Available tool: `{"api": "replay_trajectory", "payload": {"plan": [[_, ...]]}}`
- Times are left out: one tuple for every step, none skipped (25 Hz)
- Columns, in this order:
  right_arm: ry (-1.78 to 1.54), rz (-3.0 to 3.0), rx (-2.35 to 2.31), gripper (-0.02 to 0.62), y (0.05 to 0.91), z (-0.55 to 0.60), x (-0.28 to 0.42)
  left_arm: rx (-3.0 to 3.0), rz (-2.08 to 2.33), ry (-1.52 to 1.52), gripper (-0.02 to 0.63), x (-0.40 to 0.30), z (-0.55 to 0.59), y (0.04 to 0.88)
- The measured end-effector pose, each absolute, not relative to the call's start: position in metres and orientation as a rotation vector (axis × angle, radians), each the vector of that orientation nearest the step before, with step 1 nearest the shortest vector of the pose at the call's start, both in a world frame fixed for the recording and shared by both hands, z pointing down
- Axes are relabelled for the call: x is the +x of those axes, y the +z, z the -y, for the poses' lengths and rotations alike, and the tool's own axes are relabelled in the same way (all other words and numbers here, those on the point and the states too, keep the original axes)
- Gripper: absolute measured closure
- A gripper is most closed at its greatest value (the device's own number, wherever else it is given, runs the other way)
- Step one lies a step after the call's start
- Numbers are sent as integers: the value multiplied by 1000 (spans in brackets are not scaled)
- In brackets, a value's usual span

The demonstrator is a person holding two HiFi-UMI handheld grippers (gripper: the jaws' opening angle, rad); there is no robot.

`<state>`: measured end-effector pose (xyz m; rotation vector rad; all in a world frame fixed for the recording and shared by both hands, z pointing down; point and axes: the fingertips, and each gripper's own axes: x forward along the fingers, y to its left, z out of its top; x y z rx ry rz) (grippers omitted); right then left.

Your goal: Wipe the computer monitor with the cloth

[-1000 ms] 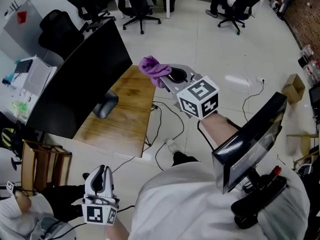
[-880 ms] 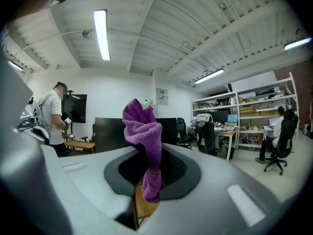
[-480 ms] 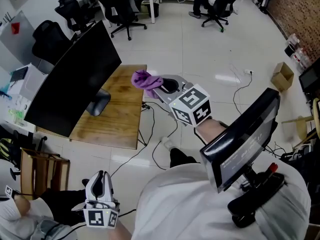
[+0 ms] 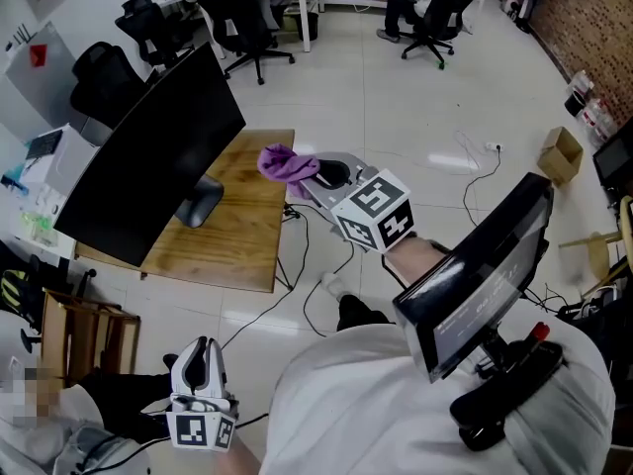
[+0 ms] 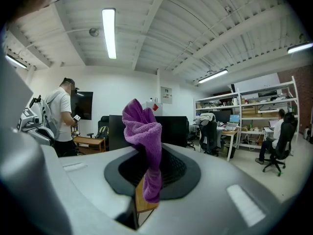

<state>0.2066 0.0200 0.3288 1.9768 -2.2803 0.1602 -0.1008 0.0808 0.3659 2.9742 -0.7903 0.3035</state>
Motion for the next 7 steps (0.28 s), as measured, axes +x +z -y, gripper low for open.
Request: {"api": "replay_trajectory", "payload": {"plan": [[162, 2281, 1971, 548, 330, -18, 205, 2971, 794, 305, 535, -103, -80, 366], [165, 2282, 1967, 548, 330, -17, 203, 2969, 798, 306, 537, -104, -79, 367], [169, 2283, 1965, 548, 331, -15, 202, 2968, 800, 307, 535, -106, -77, 367], [172, 2284, 1963, 548, 331, -14, 200, 2967, 801, 308, 537, -106, -77, 368], [174, 2286, 1961, 548, 332, -13, 199, 2967, 802, 308, 535, -107, -76, 368], [175, 2288, 1959, 548, 332, -12, 199, 2967, 803, 307, 535, -107, -75, 368], [176, 2291, 1956, 548, 332, -11, 198, 2968, 804, 306, 537, -107, -75, 367]]}}
